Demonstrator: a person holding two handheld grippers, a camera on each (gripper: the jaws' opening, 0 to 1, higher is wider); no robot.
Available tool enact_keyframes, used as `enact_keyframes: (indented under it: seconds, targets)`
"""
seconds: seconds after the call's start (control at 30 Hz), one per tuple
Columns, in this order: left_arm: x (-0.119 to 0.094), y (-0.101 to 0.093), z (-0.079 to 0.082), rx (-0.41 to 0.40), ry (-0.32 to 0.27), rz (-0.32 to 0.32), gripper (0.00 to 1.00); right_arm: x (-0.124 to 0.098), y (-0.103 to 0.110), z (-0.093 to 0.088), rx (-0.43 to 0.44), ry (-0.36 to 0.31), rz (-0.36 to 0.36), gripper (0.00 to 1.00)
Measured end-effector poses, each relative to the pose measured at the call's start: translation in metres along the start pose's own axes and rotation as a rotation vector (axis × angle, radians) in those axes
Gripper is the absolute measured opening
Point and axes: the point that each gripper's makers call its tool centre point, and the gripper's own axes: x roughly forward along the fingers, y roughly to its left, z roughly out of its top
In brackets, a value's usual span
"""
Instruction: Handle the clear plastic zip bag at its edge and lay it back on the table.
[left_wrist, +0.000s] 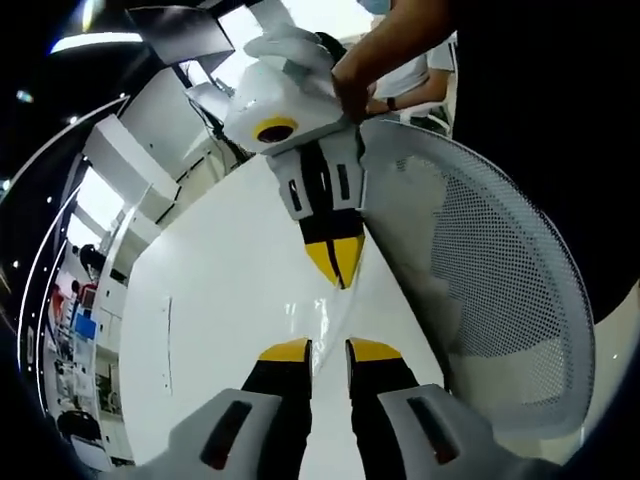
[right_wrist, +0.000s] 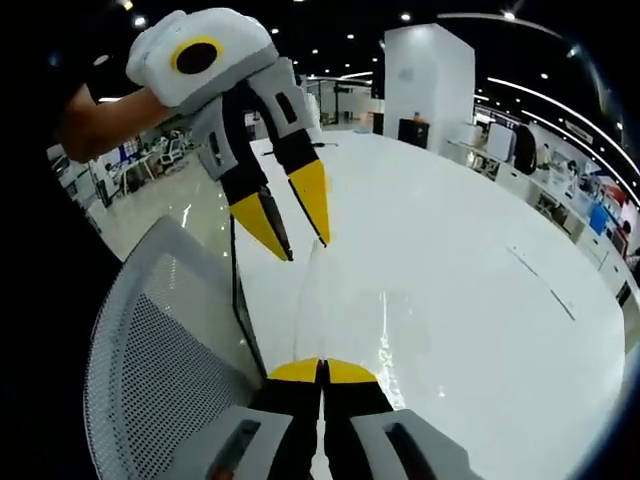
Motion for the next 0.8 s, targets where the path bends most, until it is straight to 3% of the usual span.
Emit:
enact_keyframes:
  seconds: [0.13, 0.5, 0.8]
  targets:
    - [0.005, -0.005, 0.006, 0.045, 0.002, -0.018, 0.06, 0.0, -0.001, 0.001, 0.014, -0.004, 0.003, 0.0]
    - [0.023, -0.018, 0.02, 0.1, -0.002, -0.054, 0.1, -0.001, 0.002, 0.0, 0.026, -0.004, 0.012, 0.0]
    - [0.031, -0.019, 0.014, 0.145, 0.025, -0.036, 0.05, -0.004, -0.002, 0.005, 0.045, -0.011, 0.002, 0.0]
